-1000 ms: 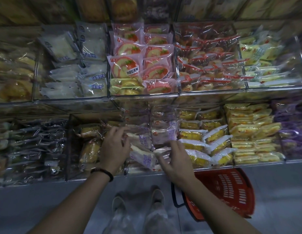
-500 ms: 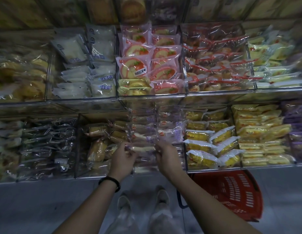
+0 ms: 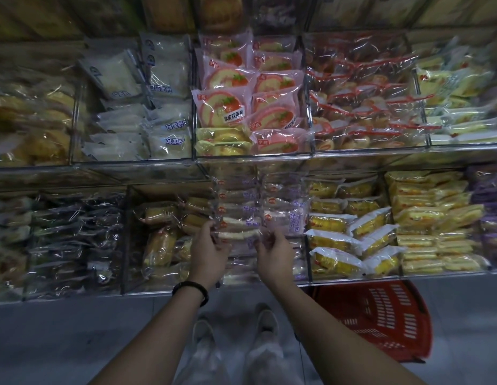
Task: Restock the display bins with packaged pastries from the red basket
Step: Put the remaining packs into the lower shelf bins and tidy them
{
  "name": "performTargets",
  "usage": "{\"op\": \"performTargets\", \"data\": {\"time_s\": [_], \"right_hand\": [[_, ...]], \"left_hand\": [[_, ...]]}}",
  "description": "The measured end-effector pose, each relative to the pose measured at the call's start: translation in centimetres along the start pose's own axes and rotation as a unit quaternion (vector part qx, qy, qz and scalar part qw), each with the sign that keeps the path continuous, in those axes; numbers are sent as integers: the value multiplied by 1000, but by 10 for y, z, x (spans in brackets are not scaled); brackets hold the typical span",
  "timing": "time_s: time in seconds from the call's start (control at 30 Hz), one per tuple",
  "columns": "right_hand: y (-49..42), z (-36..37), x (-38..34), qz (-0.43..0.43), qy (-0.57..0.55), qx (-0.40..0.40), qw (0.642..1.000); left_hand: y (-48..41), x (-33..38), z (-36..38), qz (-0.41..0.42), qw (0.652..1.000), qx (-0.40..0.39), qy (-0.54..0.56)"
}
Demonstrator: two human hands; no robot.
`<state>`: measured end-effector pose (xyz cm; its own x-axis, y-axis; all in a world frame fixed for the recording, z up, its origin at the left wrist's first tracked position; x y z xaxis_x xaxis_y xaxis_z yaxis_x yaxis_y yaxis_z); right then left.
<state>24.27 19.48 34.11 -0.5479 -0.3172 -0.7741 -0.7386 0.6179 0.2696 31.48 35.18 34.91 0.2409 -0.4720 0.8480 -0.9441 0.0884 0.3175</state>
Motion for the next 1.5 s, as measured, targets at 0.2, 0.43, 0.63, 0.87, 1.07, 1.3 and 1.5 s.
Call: {"op": "performTargets", "data": {"time_s": [0.2, 0.43, 0.63, 0.87, 1.07, 1.3, 1.5], "right_hand": [[5, 7, -4, -22, -9, -16, 1000], [-6, -14, 2, -35, 55, -114, 991], [-4, -30, -3, -39, 102, -115, 987], [9, -45, -2, -5, 58, -107, 993], [24, -66, 17, 17, 78, -116, 990], [27, -69, 6, -15, 114, -171, 979], [37, -94, 8, 4, 109, -150, 983]], "left_hand": [[5, -2, -1, 19, 1000, 11, 22], [0, 6, 0, 11, 999, -12, -33], [-6, 13, -11, 3, 996, -69, -63], [9, 32, -23, 4, 998, -9, -67], [34, 32, -23, -38, 997, 35, -59], [64, 34, -17, -50, 996, 26, -69], [73, 30, 3, -40, 977, -183, -101]]}}
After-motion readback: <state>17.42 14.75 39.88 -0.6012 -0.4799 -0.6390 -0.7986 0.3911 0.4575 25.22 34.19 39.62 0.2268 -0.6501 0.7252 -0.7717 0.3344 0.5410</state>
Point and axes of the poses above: each hand's wrist, its own y-axis away from the middle knuckle, its own z-axis out of the palm, x = y × z, the point moved 2 cm from there along -y, towards the middle knuckle, and after that the axes turned 7 degrees about y, right-handed, at the moved point
